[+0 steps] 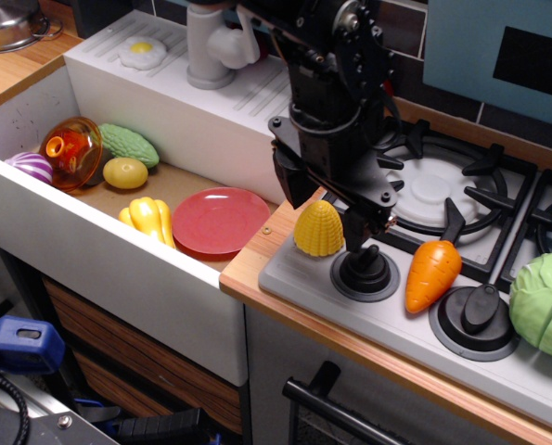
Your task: Put corn on plate
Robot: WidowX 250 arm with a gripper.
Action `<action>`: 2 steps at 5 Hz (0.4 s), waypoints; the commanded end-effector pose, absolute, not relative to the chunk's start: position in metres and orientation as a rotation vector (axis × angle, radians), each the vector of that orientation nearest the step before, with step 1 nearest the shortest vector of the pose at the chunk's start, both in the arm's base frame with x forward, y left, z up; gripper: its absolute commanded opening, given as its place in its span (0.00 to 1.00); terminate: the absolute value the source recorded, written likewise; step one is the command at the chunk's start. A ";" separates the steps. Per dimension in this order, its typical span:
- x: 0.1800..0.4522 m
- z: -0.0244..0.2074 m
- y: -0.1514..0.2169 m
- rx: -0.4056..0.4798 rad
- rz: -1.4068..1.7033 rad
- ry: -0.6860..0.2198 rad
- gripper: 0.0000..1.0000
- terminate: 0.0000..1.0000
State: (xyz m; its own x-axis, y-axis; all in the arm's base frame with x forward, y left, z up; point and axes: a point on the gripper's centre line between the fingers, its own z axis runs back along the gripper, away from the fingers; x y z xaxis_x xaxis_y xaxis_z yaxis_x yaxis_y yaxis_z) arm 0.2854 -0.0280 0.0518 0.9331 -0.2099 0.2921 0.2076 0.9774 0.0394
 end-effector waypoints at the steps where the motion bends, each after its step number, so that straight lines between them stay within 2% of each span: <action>1: 0.299 0.057 -0.022 0.001 -0.217 -0.352 1.00 0.00; 2: 0.306 0.049 -0.016 -0.010 -0.228 -0.362 1.00 0.00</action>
State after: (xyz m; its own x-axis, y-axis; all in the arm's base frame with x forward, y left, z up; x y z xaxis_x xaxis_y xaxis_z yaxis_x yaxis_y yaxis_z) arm 0.2985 -0.0148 0.0343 0.9221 -0.2102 0.3250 0.2189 0.9757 0.0098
